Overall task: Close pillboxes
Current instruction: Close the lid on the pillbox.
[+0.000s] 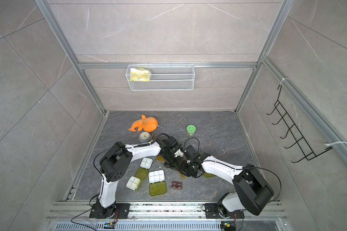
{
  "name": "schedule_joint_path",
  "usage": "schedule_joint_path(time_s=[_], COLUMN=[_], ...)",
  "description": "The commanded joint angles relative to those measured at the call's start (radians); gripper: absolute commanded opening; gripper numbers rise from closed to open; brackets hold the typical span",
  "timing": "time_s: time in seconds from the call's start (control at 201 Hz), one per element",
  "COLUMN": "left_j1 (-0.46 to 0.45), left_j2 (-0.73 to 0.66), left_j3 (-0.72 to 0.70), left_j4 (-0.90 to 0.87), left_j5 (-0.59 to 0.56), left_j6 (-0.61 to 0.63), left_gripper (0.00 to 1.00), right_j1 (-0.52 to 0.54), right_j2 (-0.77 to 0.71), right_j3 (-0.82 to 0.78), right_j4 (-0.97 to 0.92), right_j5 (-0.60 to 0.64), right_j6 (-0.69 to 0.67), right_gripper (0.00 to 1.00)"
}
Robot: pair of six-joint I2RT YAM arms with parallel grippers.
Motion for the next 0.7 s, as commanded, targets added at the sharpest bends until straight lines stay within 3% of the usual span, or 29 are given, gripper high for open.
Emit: schedule_joint_path(time_s=[0.0,0.692], left_j1=[-0.004,-0.004], left_j2=[0.022,0.032], left_j3=[0.018,0.024], left_j4=[-0.023,-0.030], left_j5=[-0.005,-0.007], left_j6=[0.000,-0.003], left_gripper=[0.00,0.00], right_j1=[0.005,0.004], right_j2=[0.014,-0.001], right_j3=[-0.056,-0.106], right_j4=[-0.104,-0.079], right_j5=[0.048,0.035], right_j6=[0.011,0.011], right_gripper=[0.00,0.00])
